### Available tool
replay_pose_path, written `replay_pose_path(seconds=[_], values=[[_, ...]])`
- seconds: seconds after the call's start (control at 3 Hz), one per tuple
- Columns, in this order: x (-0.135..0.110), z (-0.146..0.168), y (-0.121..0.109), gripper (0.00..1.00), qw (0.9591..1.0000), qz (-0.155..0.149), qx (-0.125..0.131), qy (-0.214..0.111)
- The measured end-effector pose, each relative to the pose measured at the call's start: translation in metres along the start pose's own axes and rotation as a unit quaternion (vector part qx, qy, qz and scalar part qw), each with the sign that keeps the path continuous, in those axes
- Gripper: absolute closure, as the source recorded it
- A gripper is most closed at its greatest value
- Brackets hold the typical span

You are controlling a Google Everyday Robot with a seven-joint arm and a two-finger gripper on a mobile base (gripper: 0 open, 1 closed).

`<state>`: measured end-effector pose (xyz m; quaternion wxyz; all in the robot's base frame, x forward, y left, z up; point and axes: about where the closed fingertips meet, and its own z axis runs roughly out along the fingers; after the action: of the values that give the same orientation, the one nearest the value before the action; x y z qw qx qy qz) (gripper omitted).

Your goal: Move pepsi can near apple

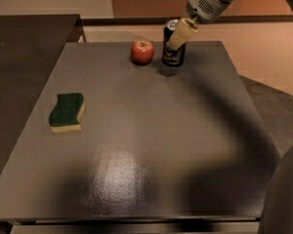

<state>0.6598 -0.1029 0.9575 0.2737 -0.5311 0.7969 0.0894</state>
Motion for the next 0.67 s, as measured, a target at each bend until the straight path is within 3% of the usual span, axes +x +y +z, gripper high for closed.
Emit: replay_pose_path(seconds=[0.33,0.67], values=[[-0.001,0.017,-0.008,1.00,1.0000,0.008,-0.004,0.004],[0.001,0.031,-0.014,0.82,0.9998,0.013,-0.009,0.010]])
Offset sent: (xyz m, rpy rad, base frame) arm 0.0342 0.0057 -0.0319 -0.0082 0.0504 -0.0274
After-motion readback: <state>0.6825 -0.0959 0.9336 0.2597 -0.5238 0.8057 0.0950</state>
